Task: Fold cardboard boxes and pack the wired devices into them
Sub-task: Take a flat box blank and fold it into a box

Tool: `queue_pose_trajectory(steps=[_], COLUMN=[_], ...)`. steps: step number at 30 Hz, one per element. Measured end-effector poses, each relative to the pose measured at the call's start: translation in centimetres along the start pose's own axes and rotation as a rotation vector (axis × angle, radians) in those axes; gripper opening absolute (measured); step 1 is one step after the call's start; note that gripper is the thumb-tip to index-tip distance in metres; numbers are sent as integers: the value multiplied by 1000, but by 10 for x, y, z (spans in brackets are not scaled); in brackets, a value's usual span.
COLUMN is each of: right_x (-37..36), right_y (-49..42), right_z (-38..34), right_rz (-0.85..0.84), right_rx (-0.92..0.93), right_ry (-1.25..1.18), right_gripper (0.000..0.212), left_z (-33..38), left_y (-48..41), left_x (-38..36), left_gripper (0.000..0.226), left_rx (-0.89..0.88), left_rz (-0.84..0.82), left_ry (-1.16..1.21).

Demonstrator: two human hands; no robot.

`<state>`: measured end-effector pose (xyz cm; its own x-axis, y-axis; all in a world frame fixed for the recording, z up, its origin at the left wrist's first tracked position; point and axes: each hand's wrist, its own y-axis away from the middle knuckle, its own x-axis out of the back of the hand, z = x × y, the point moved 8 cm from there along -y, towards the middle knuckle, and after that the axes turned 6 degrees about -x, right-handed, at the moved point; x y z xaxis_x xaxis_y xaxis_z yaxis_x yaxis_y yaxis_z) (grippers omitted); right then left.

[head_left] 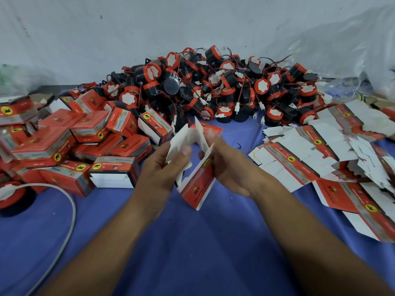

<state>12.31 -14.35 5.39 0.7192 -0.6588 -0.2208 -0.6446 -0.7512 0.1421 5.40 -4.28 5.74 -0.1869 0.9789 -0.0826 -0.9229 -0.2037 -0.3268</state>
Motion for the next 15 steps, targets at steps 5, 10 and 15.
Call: queue_pose_trajectory(steps=[5, 10, 15], right_x=[8, 4, 2], right_y=[-5, 0, 2], right_z=[3, 4, 2], right_rz=[65, -24, -49], right_rx=[-56, -58, -70], right_ry=[-133, -142, -113], right_gripper=[57, 22, 27], left_z=[5, 3, 0], left_y=[4, 2, 2], left_x=[-4, -2, 2], left_gripper=[59, 37, 30], left_rx=[12, 44, 62], left_rz=[28, 43, 73], left_ry=[-60, 27, 65])
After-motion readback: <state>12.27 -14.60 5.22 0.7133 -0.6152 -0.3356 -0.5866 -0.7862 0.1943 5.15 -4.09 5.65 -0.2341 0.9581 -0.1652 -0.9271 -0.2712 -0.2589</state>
